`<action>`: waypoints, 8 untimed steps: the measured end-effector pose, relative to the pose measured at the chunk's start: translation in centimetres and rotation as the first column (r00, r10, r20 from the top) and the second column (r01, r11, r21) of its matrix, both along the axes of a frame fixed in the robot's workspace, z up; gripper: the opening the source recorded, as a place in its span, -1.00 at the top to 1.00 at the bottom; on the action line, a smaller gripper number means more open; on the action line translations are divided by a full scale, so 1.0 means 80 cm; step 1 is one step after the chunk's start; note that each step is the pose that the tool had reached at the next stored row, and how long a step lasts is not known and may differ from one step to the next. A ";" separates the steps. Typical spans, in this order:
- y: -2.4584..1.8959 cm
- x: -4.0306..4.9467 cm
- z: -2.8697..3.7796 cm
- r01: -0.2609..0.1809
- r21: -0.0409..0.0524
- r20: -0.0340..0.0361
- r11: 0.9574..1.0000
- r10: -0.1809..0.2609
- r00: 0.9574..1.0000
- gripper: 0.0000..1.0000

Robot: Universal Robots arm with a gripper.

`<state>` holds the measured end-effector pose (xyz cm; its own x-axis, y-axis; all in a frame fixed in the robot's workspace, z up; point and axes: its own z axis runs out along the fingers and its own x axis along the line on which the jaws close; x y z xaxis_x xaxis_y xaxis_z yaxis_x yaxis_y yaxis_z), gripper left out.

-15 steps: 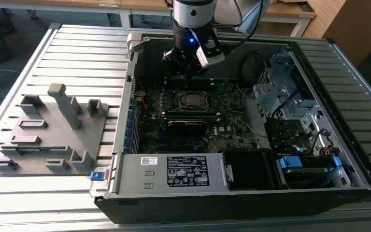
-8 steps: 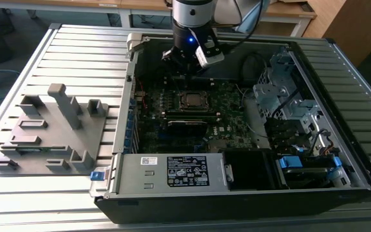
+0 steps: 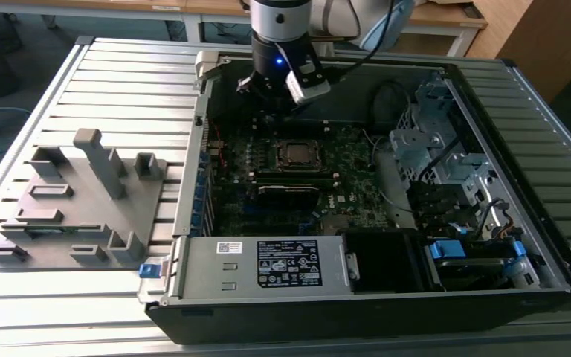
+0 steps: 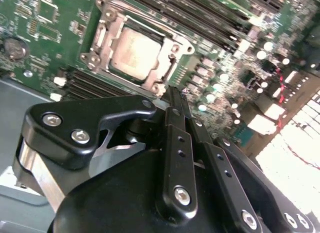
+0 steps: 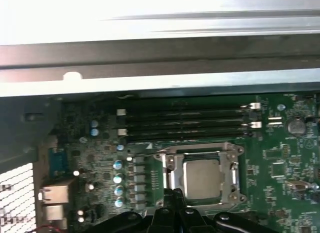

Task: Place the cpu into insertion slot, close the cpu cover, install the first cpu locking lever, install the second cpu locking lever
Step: 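Install the first cpu locking lever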

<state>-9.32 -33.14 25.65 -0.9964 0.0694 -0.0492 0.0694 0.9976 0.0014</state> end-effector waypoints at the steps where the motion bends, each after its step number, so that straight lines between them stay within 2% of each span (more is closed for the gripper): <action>1: 0.0000 -0.003 0.0000 0.000 0.000 0.001 1.000 0.000 1.000 0.80; 8: -0.0001 -0.016 -0.0002 0.000 0.000 0.003 1.000 0.000 1.000 0.80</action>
